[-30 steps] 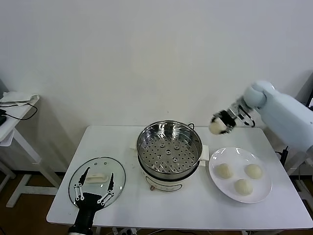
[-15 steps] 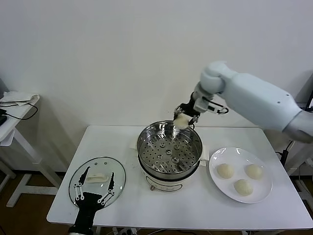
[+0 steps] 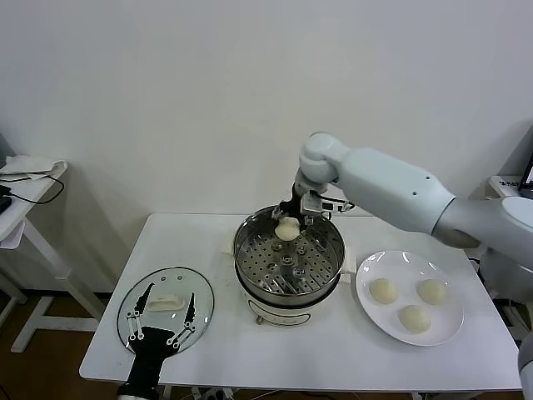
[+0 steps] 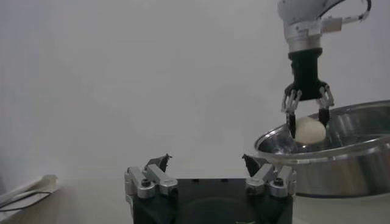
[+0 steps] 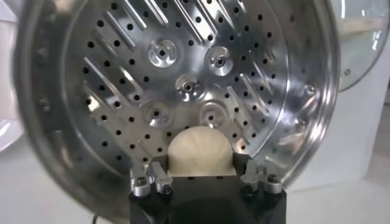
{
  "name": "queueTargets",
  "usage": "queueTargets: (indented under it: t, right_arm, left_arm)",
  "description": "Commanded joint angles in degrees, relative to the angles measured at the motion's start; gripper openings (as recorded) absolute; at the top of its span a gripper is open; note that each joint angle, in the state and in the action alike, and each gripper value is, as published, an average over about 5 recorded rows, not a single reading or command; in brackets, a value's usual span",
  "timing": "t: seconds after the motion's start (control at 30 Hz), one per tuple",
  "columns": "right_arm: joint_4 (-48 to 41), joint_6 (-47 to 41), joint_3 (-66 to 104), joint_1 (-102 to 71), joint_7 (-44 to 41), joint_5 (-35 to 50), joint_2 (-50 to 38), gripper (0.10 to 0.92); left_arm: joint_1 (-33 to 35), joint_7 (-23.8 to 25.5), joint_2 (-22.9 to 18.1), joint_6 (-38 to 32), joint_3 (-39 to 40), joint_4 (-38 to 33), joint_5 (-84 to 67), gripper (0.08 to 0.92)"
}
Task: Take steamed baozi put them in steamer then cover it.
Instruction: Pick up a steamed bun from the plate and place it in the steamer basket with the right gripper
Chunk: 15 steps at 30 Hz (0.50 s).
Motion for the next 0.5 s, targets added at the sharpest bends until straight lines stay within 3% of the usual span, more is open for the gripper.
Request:
queueTargets:
  t: [0.03, 0.4, 0.5]
  right_arm:
    - [-4.1, 1.3, 0.3, -2.8, 1.2, -4.6, 4.1, 0.701]
    - [-3.7, 0.4, 0.8, -2.3, 0.9, -3.6, 3.4, 0.818]
    - [-1.1, -2.1, 1.0, -0.6, -1.9, 1.7, 0.4, 0.822]
  left_arm:
    - [0.2, 0.0, 0.1, -0.1, -0.3, 0.1, -0.2, 0.823]
    - [0.2, -0.3, -0.1, -0.4, -0.7, 0.0, -0.3, 0.823]
    - [0.3, -0.4, -0.2, -0.4, -0.8, -0.1, -0.3, 0.823]
